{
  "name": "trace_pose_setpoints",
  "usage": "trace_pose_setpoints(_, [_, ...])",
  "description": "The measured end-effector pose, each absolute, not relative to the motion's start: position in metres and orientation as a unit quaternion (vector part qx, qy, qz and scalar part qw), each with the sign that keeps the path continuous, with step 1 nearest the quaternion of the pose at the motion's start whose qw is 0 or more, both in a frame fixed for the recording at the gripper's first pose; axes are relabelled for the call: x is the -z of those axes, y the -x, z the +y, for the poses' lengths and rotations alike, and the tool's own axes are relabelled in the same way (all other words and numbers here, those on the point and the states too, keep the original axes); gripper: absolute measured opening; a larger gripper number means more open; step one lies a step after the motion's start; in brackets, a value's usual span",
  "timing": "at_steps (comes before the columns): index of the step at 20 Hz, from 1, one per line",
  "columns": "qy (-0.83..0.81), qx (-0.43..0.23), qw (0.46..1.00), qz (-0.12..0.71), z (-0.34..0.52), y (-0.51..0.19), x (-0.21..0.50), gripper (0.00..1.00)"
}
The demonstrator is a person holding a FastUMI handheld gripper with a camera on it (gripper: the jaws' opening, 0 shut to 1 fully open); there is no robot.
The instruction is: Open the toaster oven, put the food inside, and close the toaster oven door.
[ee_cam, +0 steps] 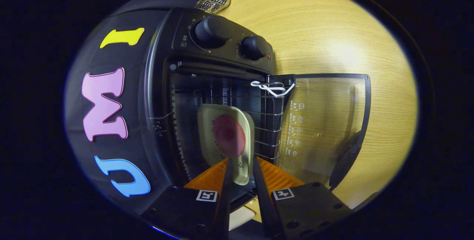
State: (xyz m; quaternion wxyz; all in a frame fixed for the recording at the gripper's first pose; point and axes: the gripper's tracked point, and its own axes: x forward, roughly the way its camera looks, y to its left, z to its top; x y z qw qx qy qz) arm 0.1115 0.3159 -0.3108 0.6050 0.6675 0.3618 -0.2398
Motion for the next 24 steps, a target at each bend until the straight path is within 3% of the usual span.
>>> trace_pose_setpoints(1, [-0.658, 0.234, 0.611, 0.373, 0.317, -0.105, 0.311, 0.59])
trace_pose_setpoints(2, [-0.636, 0.23, 0.627, 0.385, 0.317, -0.094, 0.311, 0.7])
trace_pose_setpoints(3, [-0.613, 0.22, 0.651, 0.39, 0.315, -0.082, 0.305, 0.91])
trace_pose_setpoints(4, [-0.586, 0.206, 0.676, 0.396, 0.315, -0.083, 0.309, 1.0])
trace_pose_setpoints(11, [-0.441, 0.117, 0.768, 0.449, 0.304, -0.037, 0.303, 0.99])
trace_pose_setpoints(17, [-0.226, 0.02, 0.879, 0.42, 0.278, -0.014, 0.286, 0.99])
trace_pose_setpoints(24, [-0.094, -0.056, 0.894, 0.433, 0.29, 0.025, 0.299, 0.99])
